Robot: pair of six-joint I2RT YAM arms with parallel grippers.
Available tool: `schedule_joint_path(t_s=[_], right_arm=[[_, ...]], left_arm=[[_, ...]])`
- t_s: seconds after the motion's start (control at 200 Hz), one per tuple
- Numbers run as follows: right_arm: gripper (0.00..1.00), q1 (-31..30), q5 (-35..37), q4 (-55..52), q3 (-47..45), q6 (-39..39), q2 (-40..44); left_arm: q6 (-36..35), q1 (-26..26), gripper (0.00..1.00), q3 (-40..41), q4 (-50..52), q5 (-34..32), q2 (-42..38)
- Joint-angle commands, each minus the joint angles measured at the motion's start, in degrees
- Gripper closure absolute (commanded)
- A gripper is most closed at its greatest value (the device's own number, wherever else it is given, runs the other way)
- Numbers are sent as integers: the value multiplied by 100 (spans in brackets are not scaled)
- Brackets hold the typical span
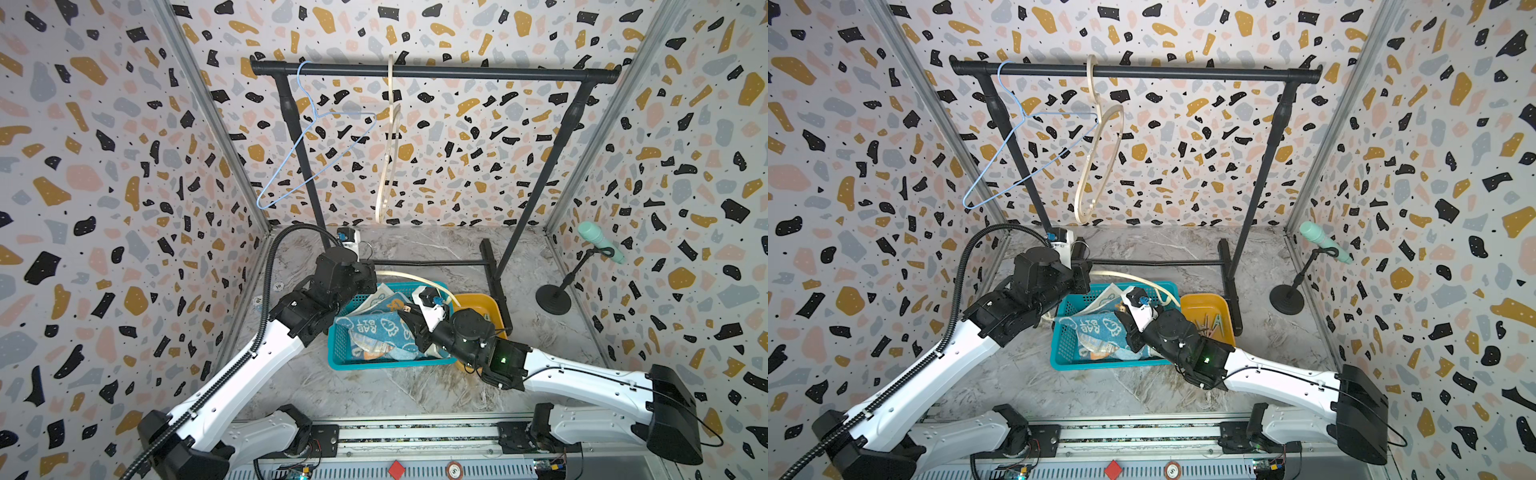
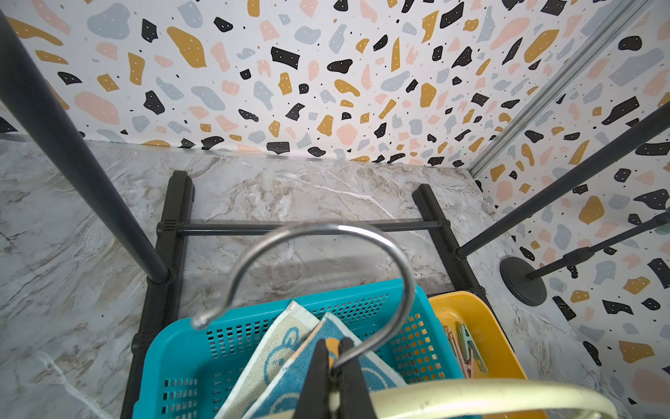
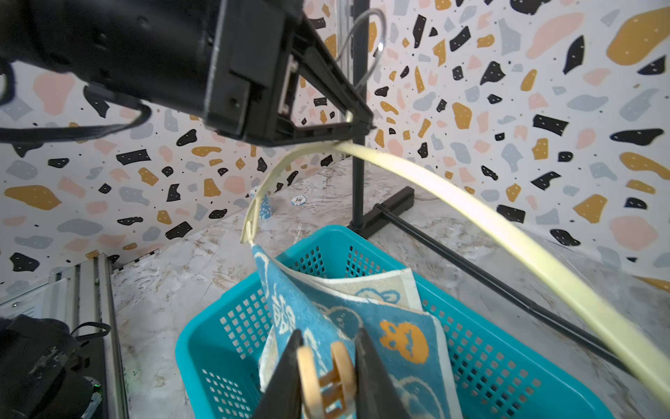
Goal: Remove the clothespins securing towels to the hanger
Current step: Place the clothespin in the storage box.
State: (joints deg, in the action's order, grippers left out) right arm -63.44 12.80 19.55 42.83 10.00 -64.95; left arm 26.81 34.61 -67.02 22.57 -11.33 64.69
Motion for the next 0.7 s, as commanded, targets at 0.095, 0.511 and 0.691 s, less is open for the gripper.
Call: schedule_joint_path(t_s=[0.095,0.511,0.691], right_arm=[[100,339,179,-296,-295,457,651],[100,562,547,-883,-330,489,1194],[100,631,885,-1337,-393,558,1467]], left_arm=[[17,-32,100,76,-460,-119,-158],[58,-29,100,115,-482,-159,-211],[55,-28,100,126,-483,-181,-228]])
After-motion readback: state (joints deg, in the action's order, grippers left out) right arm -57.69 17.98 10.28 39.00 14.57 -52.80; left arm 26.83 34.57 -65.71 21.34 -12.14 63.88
